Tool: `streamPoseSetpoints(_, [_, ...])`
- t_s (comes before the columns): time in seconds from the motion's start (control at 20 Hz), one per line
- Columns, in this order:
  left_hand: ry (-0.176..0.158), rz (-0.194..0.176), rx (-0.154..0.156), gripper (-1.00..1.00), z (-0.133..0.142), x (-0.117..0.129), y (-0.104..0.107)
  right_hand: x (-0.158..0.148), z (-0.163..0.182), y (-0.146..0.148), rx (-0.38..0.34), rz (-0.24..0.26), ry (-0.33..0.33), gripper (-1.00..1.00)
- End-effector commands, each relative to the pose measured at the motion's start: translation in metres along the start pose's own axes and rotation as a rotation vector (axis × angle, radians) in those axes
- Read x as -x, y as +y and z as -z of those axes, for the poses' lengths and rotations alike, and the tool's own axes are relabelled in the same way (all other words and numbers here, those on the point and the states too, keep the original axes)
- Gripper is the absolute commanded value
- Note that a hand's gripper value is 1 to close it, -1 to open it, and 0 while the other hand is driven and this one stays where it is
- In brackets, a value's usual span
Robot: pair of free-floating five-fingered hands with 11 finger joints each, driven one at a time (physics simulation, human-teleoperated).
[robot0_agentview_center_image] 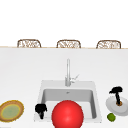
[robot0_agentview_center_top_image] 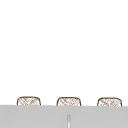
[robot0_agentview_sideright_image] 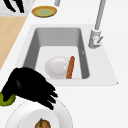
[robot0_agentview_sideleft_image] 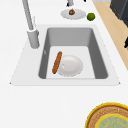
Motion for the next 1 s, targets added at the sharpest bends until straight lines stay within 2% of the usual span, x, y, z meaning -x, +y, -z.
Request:
streamPoseSetpoints(0.0, [0.0, 0.0, 0.0, 0.0, 0.0, 0.0, 0.0, -0.01, -0.015, 0.015, -0.045, -0.111, 0.065, -1.0])
streamPoseSetpoints(0.2, [0.0, 0.0, 0.0, 0.0, 0.0, 0.0, 0.0, -0.022, -0.033, 0.029, -0.02, -0.141, 0.102, -1.0])
streamPoseSetpoints(0.55, [0.0, 0.0, 0.0, 0.0, 0.0, 0.0, 0.0, -0.029, -0.065, 0.071, 0.004, -0.082, 0.055, -1.0])
streamPoseSetpoints(0.75, [0.0, 0.0, 0.0, 0.0, 0.0, 0.0, 0.0, -0.029, -0.062, 0.102, 0.031, -0.073, 0.01, -1.0])
streamPoseSetpoints(0.95, [0.0, 0.0, 0.0, 0.0, 0.0, 0.0, 0.0, -0.031, -0.042, 0.123, 0.028, -0.108, -0.018, -1.0])
